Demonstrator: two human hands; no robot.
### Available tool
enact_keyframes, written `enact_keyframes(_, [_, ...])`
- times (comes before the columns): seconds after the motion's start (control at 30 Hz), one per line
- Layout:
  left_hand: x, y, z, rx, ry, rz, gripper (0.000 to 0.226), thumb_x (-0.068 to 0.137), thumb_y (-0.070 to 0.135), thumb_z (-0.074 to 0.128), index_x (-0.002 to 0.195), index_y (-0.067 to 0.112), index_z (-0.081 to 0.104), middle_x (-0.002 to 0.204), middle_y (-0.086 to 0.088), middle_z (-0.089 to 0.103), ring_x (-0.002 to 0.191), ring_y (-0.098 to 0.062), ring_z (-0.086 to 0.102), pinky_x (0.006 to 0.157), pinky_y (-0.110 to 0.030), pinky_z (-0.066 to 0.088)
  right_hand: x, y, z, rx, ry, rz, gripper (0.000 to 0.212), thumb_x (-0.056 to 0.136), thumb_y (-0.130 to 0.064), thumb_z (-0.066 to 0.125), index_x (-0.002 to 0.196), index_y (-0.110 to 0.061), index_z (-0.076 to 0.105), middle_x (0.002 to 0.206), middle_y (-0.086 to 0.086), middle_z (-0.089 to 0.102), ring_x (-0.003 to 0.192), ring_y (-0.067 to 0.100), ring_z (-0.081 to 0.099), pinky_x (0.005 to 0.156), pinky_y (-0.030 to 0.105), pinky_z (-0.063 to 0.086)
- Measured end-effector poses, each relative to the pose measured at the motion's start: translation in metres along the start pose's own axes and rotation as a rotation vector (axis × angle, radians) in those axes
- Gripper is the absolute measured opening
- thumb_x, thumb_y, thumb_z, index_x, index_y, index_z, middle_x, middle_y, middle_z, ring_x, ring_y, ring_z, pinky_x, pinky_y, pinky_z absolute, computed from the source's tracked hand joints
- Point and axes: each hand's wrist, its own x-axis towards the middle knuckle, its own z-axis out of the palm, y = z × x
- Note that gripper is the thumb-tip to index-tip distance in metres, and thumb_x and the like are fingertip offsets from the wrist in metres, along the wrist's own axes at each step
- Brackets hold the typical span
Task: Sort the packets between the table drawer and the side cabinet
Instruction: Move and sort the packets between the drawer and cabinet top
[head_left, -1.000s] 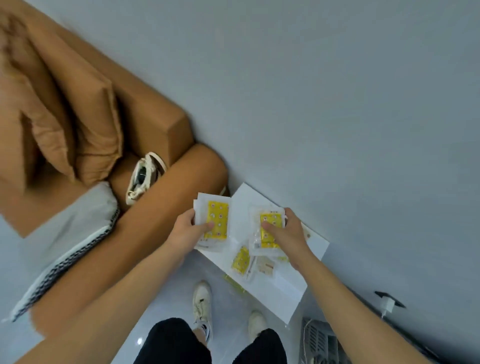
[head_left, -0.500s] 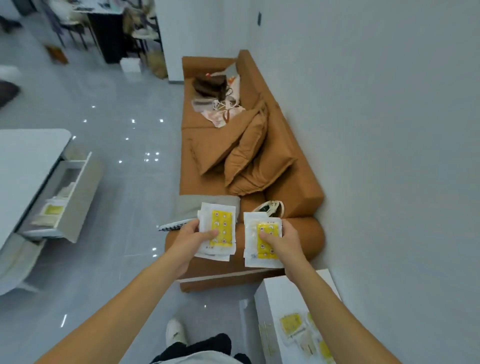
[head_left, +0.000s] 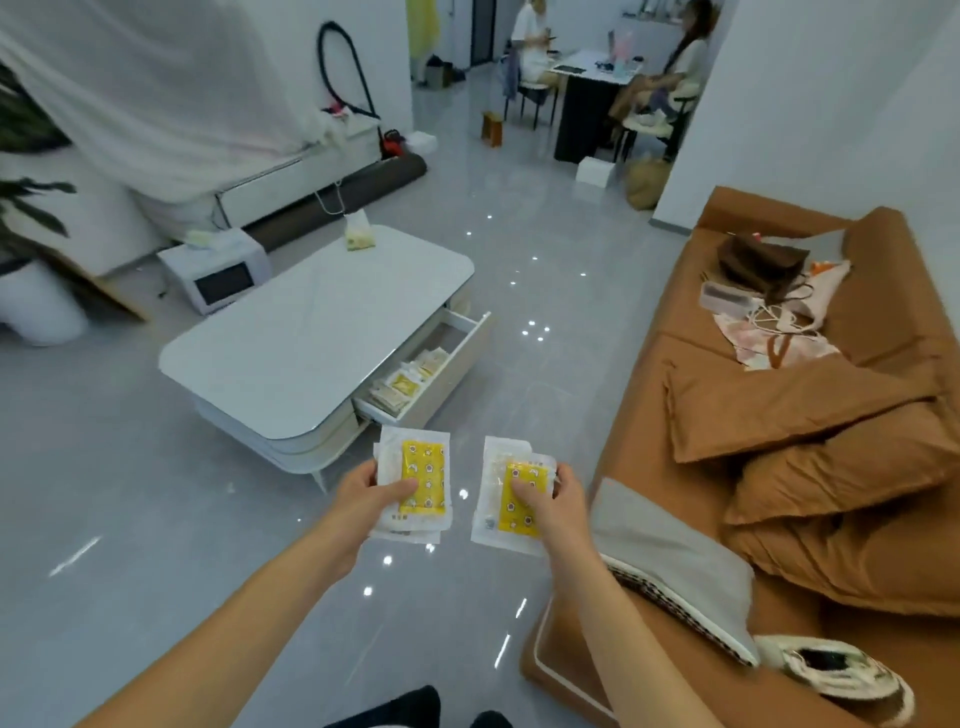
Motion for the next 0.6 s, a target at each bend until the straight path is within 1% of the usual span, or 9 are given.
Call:
enact_keyframes(0.07, [0.02,0.01,-0.036,-0.01,0.068,-0.017,0.031,0.088,0.013,0.075,0.118,0.019,0.069,0.105,-0.002,0.078,0.097,-0.025,0.075,0.097,-0.051,0.055,0.022,-0.005,0.043,-0.027,-0.055,0.004,0.022,0.088,-0.012,0.077,0.105,-0.018,0.064,0.099,0.005,0.075,0.087,0.02,0.074,0.067,0.029,0.059])
enact_keyframes(0.17, [0.059,0.018,-0.076,-0.048,0.17,-0.036,0.032,0.087,0.015,0.077,0.118,0.02,0.068,0.106,-0.003,0.078,0.098,-0.027,0.075,0.097,-0.053,0.055,0.059,-0.011,0.091,-0.077,-0.125,0.015,0.023,0.088,-0.014,0.077,0.105,-0.02,0.064,0.101,0.004,0.074,0.089,0.02,0.074,0.073,0.034,0.062])
enact_keyframes(0.23, [0.089,0.02,-0.09,-0.092,0.218,-0.052,0.034,0.087,0.016,0.077,0.119,0.02,0.067,0.108,-0.004,0.077,0.098,-0.027,0.075,0.096,-0.051,0.056,0.087,-0.014,0.113,-0.11,-0.151,0.031,0.023,0.089,-0.016,0.078,0.106,-0.021,0.063,0.1,0.001,0.074,0.09,0.018,0.074,0.074,0.032,0.062])
enact_keyframes(0.33, [0.139,0.023,-0.095,-0.165,0.242,-0.065,0.031,0.089,0.013,0.074,0.119,0.018,0.067,0.106,-0.003,0.078,0.097,-0.026,0.075,0.088,-0.043,0.057,0.137,-0.017,0.135,-0.155,-0.166,0.055,0.022,0.09,-0.018,0.077,0.105,-0.021,0.062,0.101,0.001,0.073,0.09,0.018,0.074,0.073,0.03,0.062])
enact_keyframes(0.4, [0.177,0.029,-0.095,-0.211,0.255,-0.08,0.029,0.09,0.011,0.073,0.118,0.017,0.068,0.106,-0.004,0.078,0.097,-0.027,0.075,0.085,-0.041,0.057,0.18,-0.021,0.151,-0.18,-0.17,0.063,0.022,0.089,-0.018,0.077,0.105,-0.021,0.062,0.101,0.002,0.073,0.09,0.019,0.074,0.076,0.033,0.063])
enact_keyframes(0.47, [0.222,0.036,-0.096,-0.239,0.265,-0.096,0.029,0.091,0.01,0.071,0.119,0.018,0.067,0.107,-0.004,0.078,0.099,-0.027,0.075,0.083,-0.039,0.057,0.231,-0.026,0.169,-0.192,-0.179,0.079,0.024,0.089,-0.018,0.077,0.107,-0.024,0.062,0.103,0.001,0.073,0.091,0.019,0.073,0.079,0.036,0.063])
enact_keyframes(0.6, [0.331,0.063,-0.102,-0.258,0.302,-0.134,0.031,0.091,0.009,0.07,0.121,0.016,0.067,0.112,-0.006,0.076,0.102,-0.027,0.074,0.084,-0.038,0.056,0.355,-0.048,0.207,-0.164,-0.219,0.082,0.029,0.089,-0.015,0.077,0.111,-0.024,0.061,0.106,0.001,0.073,0.094,0.019,0.073,0.077,0.033,0.062])
